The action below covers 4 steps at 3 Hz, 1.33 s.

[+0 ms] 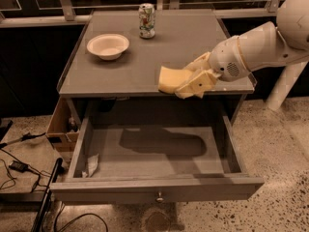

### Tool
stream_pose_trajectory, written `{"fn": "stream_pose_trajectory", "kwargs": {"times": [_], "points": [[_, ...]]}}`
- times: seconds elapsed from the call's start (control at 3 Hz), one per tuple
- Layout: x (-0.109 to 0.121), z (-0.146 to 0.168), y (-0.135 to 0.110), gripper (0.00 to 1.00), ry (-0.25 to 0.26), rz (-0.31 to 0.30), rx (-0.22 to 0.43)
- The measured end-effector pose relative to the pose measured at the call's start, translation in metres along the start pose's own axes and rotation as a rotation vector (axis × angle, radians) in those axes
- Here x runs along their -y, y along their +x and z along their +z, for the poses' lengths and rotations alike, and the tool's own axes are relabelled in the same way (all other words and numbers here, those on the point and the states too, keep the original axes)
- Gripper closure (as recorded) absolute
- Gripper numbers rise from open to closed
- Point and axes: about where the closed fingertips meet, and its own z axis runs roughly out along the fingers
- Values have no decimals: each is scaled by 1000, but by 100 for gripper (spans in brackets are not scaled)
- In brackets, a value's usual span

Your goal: Place sponge into top drawer

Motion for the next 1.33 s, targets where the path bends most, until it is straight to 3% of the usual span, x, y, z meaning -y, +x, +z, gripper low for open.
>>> {"fn": "stream_pose_trajectory", "kwargs": {"times": [0.33,0.67,1.0,1.33], "points": [[-17,10,18,100,-13,-8,-3],[-59,41,66,100,-55,15,6],[-84,72,101,100,-75,-1,28],[-84,72,101,100,-75,-1,28]]}}
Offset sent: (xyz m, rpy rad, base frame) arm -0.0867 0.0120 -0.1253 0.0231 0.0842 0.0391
